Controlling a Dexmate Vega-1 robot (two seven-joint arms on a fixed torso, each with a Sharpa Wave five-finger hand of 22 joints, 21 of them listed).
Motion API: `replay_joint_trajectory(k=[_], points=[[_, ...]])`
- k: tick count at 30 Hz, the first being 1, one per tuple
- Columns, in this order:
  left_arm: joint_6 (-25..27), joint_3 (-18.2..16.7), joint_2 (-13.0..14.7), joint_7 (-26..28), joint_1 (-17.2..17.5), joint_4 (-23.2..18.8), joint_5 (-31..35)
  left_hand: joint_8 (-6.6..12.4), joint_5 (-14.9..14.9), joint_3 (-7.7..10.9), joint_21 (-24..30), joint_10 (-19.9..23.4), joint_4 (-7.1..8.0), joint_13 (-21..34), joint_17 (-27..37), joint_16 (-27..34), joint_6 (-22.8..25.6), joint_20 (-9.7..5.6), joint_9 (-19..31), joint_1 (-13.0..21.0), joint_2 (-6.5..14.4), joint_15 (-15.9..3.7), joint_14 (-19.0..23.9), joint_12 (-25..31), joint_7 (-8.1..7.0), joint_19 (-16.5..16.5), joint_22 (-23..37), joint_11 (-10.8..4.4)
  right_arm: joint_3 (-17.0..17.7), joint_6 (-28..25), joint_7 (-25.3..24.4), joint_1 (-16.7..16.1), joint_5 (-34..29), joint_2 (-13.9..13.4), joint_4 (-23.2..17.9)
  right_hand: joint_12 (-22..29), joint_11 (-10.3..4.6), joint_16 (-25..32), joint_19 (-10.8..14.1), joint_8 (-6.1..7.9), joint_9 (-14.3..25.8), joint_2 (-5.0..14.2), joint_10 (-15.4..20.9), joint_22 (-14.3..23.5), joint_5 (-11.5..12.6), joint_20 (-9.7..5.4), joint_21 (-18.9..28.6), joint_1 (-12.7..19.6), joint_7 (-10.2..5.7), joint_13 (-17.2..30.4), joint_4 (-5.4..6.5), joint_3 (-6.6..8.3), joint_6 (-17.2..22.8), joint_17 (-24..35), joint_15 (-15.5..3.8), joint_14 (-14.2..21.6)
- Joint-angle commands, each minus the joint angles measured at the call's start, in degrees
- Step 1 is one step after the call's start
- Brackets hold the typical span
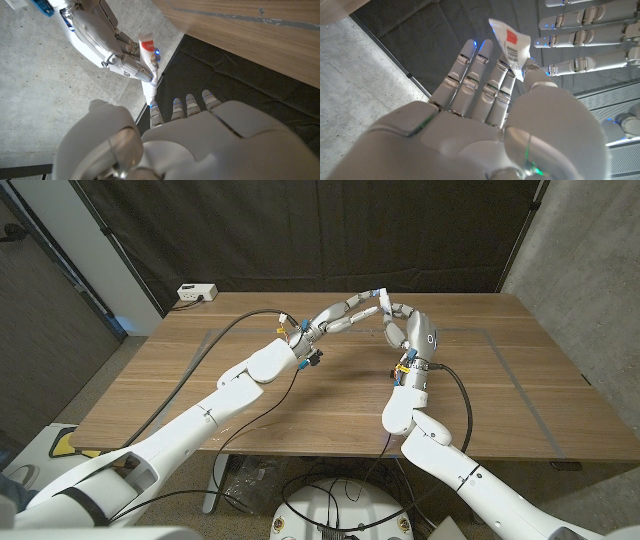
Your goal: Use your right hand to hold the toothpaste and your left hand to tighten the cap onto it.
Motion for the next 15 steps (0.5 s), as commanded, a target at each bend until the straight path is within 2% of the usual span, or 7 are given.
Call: replay_joint_trajectory(k=[1, 15], points=[[0.1, 0.4, -0.3, -0.5, -0.4, 0.5, 0.0, 0.51, 0.3, -0.29, 0.2, 0.0, -0.32, 0.0, 0.1, 0.1, 0.4, -0.12, 0.0, 0.5, 0.0, 0.06, -0.3, 0.1, -0.02, -0.3, 0.1, 0.08, 0.1, 0.9, -0.5, -0.6, -0.3, -0.4, -1.0, 0.0, -0.16, -0.1, -0.3, 0.07, 0.2, 0.39, 0.3, 0.0, 0.5, -4.46, 0.3, 0.1, -1.35, 0.2, -0.08, 0.38, 1.8, 0.3, -3.02, 0.5], [-0.4, 1.3, -1.0, -2.5, -1.7, 2.0, -1.1, 0.62, 0.4, -0.32, 0.1, 0.0, -0.29, 0.0, 0.1, 0.1, 0.9, -0.01, 0.0, 0.5, 0.0, 0.04, -0.4, 0.1, 0.01, -0.4, 0.1, 0.14, 1.0, 3.9, -3.3, -2.4, -2.8, -1.3, -4.7, 0.0, -0.18, -0.1, -0.4, -0.01, 0.2, 0.39, 0.3, 0.0, 0.5, -4.49, 0.3, 0.0, -1.38, 0.2, -0.03, 0.35, 1.8, 0.3, -3.04, 0.4]])
